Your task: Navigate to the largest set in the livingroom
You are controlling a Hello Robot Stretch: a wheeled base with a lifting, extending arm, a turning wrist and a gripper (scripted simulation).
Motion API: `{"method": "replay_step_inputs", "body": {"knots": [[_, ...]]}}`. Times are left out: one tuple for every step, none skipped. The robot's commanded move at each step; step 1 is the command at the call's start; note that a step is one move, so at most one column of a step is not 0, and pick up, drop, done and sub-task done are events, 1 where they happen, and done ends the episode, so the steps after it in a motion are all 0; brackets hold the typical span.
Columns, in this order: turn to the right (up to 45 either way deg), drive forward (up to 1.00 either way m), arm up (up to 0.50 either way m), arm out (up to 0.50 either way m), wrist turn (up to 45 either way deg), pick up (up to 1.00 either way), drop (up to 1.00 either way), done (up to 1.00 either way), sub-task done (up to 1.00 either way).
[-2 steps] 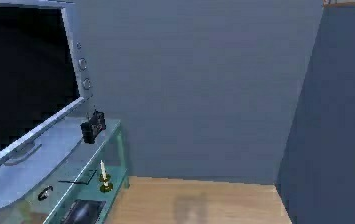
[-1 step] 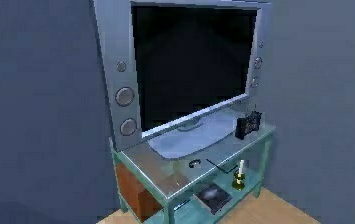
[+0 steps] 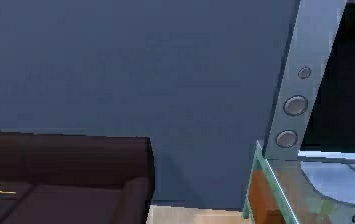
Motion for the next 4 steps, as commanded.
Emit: {"method": "replay_step_inputs", "body": {"knots": [[-27.0,0.00,0.00,0.00,0.0,0.00,0.00,0.00,0.00],[0.0,0.10,0.00,0.00,0.0,0.00,0.00,0.00,0.00],[45.0,0.00,0.00,0.00,0.0,0.00,0.00,0.00,0.00],[36.0,0.00,0.00,0.00,0.0,0.00,0.00,0.00,0.00]]}}
